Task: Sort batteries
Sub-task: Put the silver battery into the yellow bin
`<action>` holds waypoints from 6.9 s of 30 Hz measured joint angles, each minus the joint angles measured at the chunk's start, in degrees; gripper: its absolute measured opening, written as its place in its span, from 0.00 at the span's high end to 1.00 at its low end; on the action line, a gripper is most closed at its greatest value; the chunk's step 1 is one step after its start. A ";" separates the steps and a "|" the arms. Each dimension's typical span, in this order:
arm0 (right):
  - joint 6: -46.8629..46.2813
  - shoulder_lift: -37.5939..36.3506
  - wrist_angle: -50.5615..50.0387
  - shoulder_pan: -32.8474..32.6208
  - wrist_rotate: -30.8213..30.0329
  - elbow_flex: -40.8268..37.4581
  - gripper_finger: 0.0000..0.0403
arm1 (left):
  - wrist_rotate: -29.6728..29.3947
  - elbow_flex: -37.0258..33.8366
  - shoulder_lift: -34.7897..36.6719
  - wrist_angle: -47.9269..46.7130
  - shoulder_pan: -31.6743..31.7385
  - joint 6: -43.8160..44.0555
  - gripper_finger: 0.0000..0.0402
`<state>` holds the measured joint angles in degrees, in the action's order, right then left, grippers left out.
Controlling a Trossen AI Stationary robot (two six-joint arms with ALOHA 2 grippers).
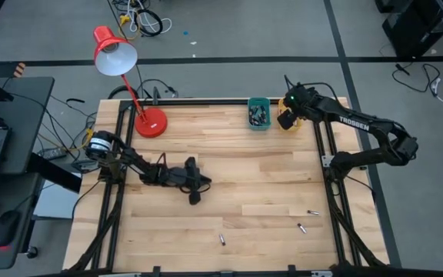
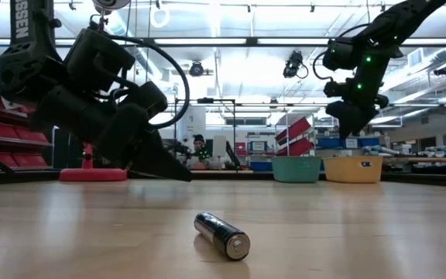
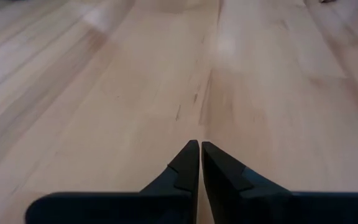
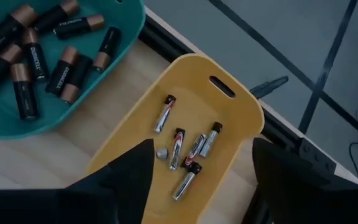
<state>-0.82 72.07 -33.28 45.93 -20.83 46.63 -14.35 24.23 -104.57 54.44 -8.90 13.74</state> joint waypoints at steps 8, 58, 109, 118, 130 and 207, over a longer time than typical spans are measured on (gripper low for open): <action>-1.12 -0.11 -1.62 -1.60 7.04 0.07 0.24 | -1.55 2.94 0.00 0.13 -4.00 -2.11 0.81; -43.50 14.48 62.57 -79.73 3.98 -18.27 0.26 | 17.46 25.94 -16.39 -11.47 -17.80 -17.73 0.59; -32.46 18.14 57.20 -62.86 12.89 -18.27 0.66 | 6.16 25.64 -16.56 3.21 -2.28 -7.74 0.90; -29.06 18.14 57.30 -59.42 18.47 -18.27 0.94 | 7.61 25.66 -16.46 2.45 -1.42 -8.98 0.90; -24.91 17.02 55.19 -54.33 19.48 -18.29 0.95 | 7.13 25.63 -15.73 0.17 1.06 -12.46 0.85; -67.59 4.06 -17.65 -79.06 20.13 -5.21 0.73 | -14.92 20.85 -5.52 -0.30 -2.13 -1.43 0.71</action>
<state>-68.41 76.14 -50.93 -33.13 -0.70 41.42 -29.27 45.08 -110.09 54.14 -11.03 12.31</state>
